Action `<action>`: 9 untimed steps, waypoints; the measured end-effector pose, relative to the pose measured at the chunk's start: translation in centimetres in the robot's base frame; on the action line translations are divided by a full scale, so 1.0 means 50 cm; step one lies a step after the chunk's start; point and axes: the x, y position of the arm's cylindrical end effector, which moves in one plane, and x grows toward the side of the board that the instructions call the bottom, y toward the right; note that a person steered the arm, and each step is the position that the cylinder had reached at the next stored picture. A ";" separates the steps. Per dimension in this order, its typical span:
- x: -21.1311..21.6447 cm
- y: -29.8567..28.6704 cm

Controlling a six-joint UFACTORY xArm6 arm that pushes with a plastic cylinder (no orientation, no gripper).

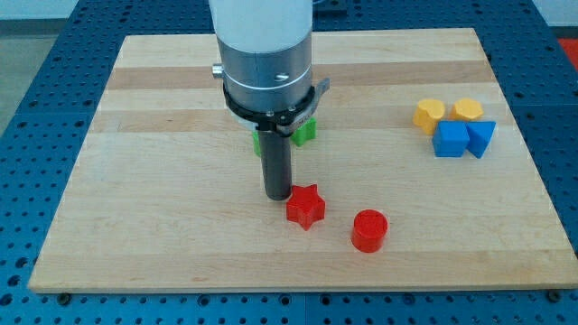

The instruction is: Move green circle closer to red star

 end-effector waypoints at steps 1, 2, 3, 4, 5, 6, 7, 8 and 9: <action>0.008 0.026; 0.028 0.061; 0.061 0.072; 0.070 0.069; 0.025 0.040; -0.003 0.016; -0.004 -0.068; -0.051 -0.154; -0.119 -0.206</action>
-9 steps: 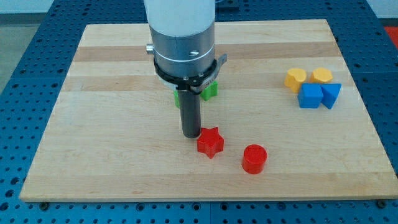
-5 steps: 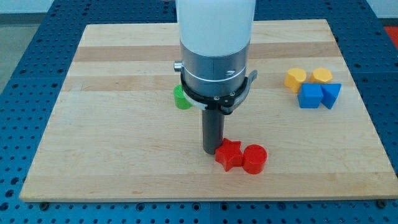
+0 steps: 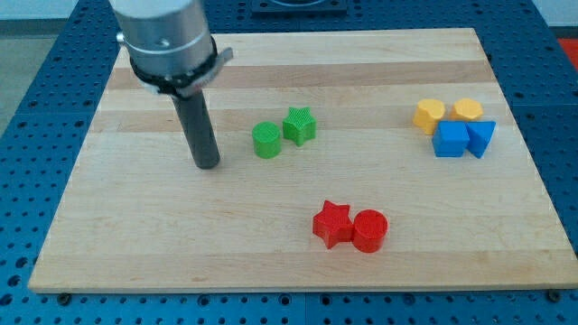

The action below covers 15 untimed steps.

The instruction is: Move green circle closer to red star

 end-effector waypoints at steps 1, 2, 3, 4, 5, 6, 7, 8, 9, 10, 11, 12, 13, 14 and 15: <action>-0.065 0.007; -0.100 0.076; -0.107 0.102; -0.079 0.114; -0.036 0.135; -0.052 0.158; -0.054 0.181; -0.051 0.204; -0.050 0.236; -0.010 0.243; 0.039 0.247; 0.073 0.252; 0.071 0.277; 0.071 0.300; 0.084 0.308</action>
